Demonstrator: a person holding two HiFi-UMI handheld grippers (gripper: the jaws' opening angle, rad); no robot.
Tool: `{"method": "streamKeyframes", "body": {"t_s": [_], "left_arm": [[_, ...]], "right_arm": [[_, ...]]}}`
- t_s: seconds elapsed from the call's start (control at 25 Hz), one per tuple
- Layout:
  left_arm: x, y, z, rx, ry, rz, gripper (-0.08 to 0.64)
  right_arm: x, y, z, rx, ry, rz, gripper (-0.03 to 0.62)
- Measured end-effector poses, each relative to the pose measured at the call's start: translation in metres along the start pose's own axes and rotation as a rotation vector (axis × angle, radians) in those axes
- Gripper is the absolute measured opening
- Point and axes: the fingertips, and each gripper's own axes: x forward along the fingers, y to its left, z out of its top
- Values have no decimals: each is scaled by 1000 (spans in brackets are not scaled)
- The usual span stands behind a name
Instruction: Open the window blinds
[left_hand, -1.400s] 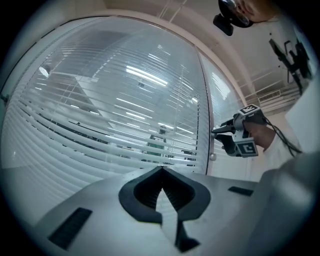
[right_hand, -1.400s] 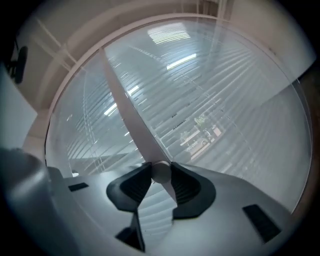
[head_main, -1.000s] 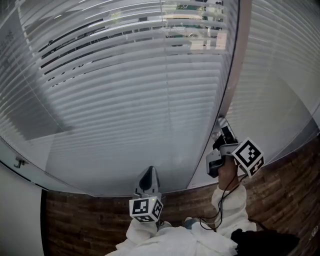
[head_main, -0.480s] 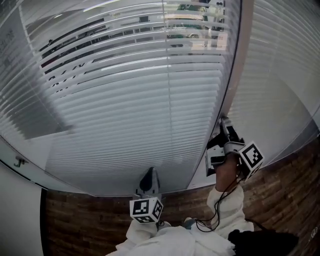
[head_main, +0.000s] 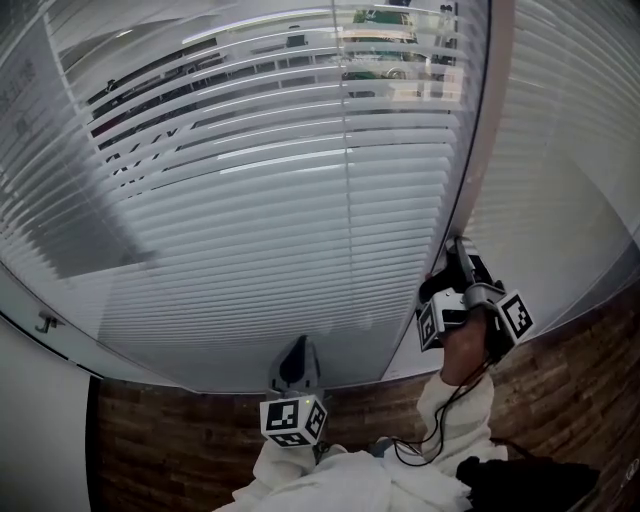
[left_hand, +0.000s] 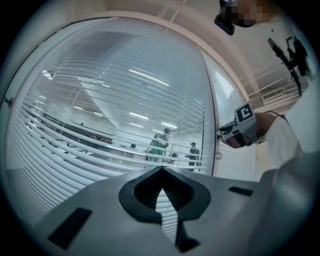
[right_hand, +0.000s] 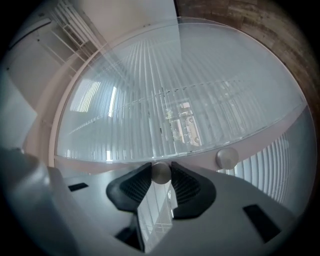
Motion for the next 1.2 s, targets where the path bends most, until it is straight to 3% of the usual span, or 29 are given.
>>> {"method": "streamKeyframes", "body": {"t_s": [0.12,0.32,0.4,0.52,0.64,0.72,0.76,0.8,0.88,1.0,1.2], "left_arm": [[1,-1,1,6,0,-9,0],[6,-4,4,11,-1,-23,0],[8,-4,7,14,-6,-25,1],[10,-6,12,10,-18,-27,0],[10,-14,16,10,-29,-35,1],[9,-19,17,13,-31,-38,0],[8,-20,17,14,-30,-38,0],[8,-21,16,13,-26,-37,0],[6,-21,9,9,-13,-32,0],[1,-18,-10,5,12,-22,0],[0,-24,-7,9,17,-18,1]], "right_arm": [[1,1,1,-36,5,12,132],[-6,10,-13,-404,65,78,133],[-18,3,-23,-590,97,75,133],[-40,-31,-45,-940,177,-2,133],[-58,-70,-77,-1270,347,-39,132],[-68,-88,-97,-1433,448,-5,111],[-72,-94,-105,-1482,487,28,36],[-76,-100,-112,-1504,522,66,12],[-82,-112,-123,-1515,587,128,11],[-91,-137,-129,-1562,644,152,11],[-92,-123,-135,-1588,622,189,11]]}}
